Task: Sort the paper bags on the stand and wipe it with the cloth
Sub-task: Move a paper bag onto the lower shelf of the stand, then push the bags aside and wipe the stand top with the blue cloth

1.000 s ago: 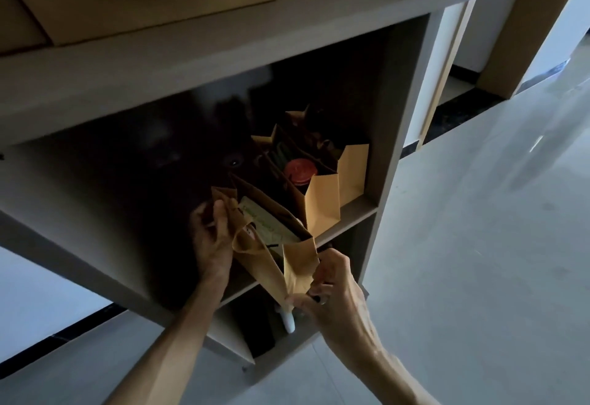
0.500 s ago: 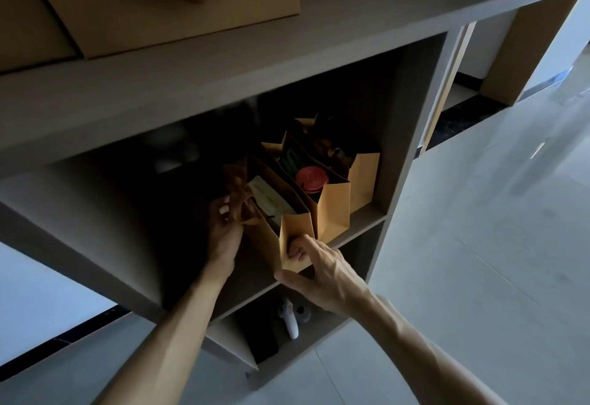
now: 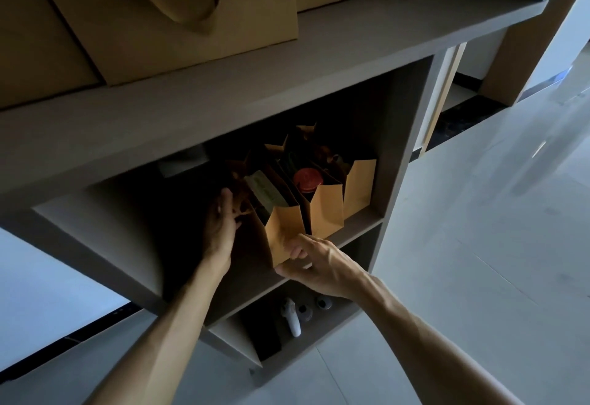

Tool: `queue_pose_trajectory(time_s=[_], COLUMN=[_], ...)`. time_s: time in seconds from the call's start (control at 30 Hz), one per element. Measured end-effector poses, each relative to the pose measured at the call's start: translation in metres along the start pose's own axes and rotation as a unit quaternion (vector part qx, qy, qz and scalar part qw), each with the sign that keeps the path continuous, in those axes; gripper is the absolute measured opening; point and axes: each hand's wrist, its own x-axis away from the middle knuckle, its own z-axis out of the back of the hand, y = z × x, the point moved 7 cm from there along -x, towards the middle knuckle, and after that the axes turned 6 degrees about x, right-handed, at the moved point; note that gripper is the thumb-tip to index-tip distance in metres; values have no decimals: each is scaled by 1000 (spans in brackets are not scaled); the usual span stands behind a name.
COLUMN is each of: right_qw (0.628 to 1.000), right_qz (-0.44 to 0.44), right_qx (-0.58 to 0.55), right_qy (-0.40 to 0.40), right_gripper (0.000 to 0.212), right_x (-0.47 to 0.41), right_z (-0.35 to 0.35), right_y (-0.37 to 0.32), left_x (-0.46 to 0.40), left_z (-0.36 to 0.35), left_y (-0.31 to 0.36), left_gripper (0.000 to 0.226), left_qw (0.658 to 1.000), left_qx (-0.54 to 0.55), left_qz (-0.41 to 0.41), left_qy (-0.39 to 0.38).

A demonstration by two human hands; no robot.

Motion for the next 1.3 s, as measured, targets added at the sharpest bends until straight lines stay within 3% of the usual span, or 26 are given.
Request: queue_pose_trajectory(time_s=[0.17,0.4,0.47,0.57,0.67,0.97,1.13,1.3], right_qw=[998,986,982,975,971,970,972,975], right_qz=[13,36,35,44,56,90,110,111], right_qx=[-36,-131,-139,-153,-158,-153,-120,-58], right_qy=[43,97,124,154,167,166,171,184], right_gripper=[34,28,23,17,29,39,43,29], right_x=[37,111,128,144,153,152,124,81], right_z=[51,190,233,288,325,371,396,429], right_y=[-38,-145,-170,-201,-220,-234,-229,-218], left_x=[46,170,200,224,239,256,232,180], left_z=[16,-13,-20,-28,-37,-48,-47,-62], left_y=[52,175,217,273,319,393,429,473], left_gripper=[23,12,12,12,17,13,16,16], left_qw=[992,954,945,948,948,943,932,907], left_qx=[-102,-210,-216,-186,-158,-137,-144,-190], left_qz=[-77,-94,-109,-116,-135,-210,-256,-320], left_qy=[16,-194,-219,-231,-239,-221,-214,-196])
